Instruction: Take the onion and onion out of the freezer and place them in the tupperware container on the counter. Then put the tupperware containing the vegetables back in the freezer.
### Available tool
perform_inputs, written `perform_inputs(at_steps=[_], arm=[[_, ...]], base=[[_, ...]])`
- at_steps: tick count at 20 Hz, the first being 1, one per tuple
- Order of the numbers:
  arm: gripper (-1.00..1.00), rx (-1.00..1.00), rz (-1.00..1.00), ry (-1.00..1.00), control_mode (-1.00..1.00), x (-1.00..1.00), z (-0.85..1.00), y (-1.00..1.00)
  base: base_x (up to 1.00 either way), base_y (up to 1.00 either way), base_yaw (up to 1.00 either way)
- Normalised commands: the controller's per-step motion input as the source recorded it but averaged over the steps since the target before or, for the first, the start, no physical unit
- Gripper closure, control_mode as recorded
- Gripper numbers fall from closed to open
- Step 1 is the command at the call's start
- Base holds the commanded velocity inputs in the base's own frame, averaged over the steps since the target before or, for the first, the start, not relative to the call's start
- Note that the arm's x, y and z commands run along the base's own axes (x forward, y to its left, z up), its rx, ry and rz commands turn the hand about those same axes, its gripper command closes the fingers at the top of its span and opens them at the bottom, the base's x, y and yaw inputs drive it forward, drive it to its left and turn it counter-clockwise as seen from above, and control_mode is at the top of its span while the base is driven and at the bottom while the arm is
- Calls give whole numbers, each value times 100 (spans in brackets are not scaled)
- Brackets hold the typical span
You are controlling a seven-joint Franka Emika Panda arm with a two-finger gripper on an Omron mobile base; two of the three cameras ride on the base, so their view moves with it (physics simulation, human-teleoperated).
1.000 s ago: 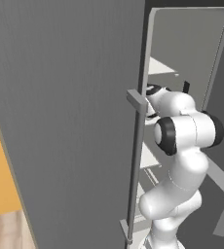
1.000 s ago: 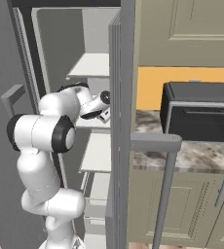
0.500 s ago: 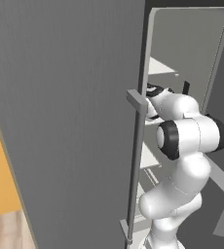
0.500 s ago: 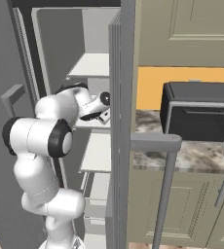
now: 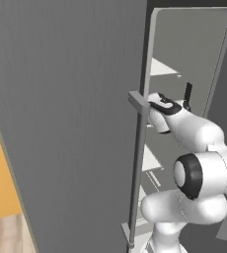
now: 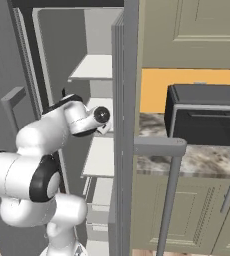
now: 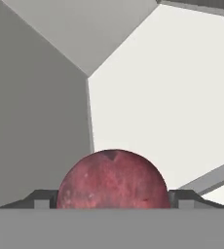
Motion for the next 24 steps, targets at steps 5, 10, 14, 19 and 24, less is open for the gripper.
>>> perform_inputs(at_steps=[5,10,14,19,24], arm=[[100,-1,-14,-7,-100,-81,83,-6],[100,-2,-15,0,-100,-78,90,-18],[100,-2,-15,0,-100,-85,93,-10],[100,-3,-11,3,-100,-95,90,-21],[100,-2,-6,13,-100,-100,64,-5]], base=[[0,0,0],[0,0,0],[0,0,0],[0,0,0],[0,0,0]])
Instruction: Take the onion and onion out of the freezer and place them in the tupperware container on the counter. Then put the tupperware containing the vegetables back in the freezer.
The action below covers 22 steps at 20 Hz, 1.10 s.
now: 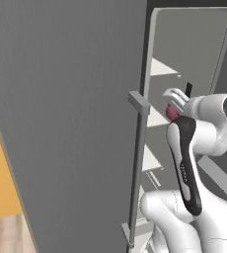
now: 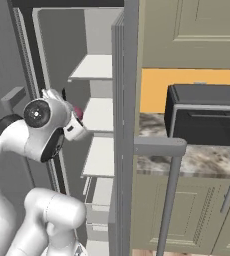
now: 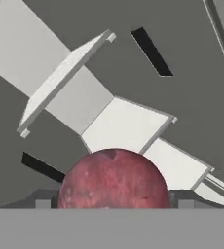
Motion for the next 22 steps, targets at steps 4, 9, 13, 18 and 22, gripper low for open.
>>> perform_inputs(at_steps=[4,9,13,18,22], arm=[[100,-3,0,20,-100,-85,52,0],[100,-5,0,26,-100,-63,36,0],[100,-8,0,25,-100,-55,13,3],[100,-16,0,20,-100,-25,0,23],[100,-10,4,21,-100,-2,-5,6]], base=[[0,0,0],[0,0,0],[0,0,0],[0,0,0],[0,0,0]])
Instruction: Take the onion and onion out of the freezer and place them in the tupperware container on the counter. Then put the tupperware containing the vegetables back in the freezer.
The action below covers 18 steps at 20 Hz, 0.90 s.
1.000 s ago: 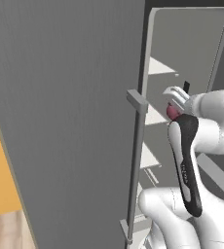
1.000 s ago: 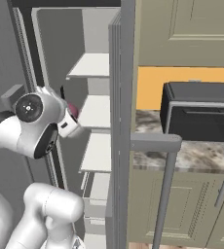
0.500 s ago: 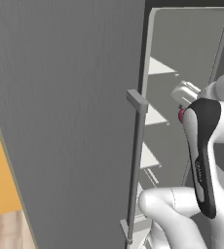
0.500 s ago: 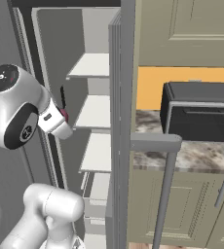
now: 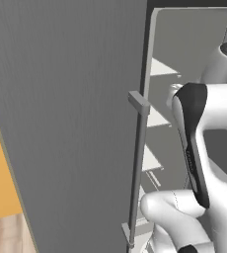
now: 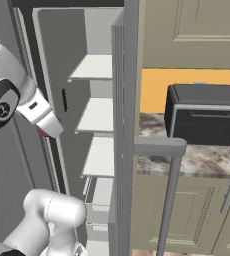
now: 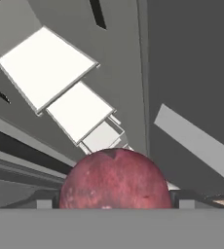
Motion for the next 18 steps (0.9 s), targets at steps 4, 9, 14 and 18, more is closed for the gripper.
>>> perform_inputs(at_steps=[4,9,14,18], arm=[[100,-3,6,11,-100,0,-9,0],[100,0,0,0,100,0,0,0],[100,0,0,0,100,0,0,0],[100,0,0,0,100,0,0,0]], base=[[0,0,0],[-56,7,-1],[-100,25,-12],[-100,18,-31]])
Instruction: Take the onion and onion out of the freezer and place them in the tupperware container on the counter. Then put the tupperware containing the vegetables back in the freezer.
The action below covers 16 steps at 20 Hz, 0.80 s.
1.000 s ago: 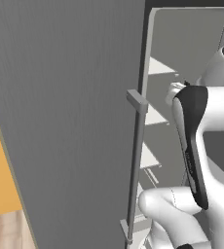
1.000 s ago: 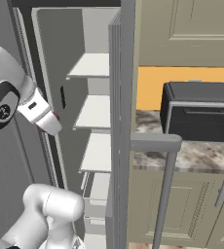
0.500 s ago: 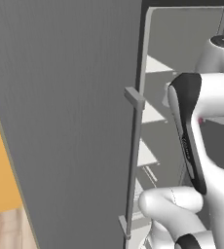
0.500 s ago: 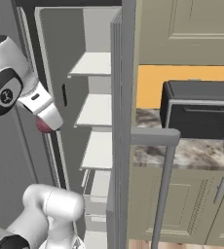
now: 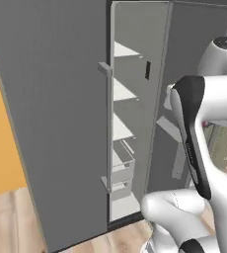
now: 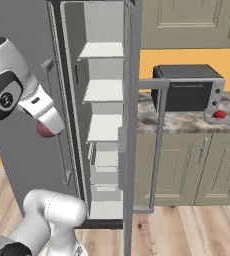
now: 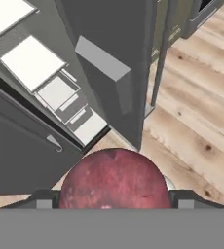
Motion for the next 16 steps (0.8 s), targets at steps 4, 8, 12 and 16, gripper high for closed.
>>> perform_inputs(at_steps=[4,8,12,16], arm=[[100,0,0,0,100,0,0,0],[100,0,0,0,100,0,0,0],[100,0,0,0,100,0,0,0],[100,0,0,0,100,0,0,0]], base=[[-100,4,-63],[-82,0,-77],[-40,-13,-78],[36,-30,-60]])
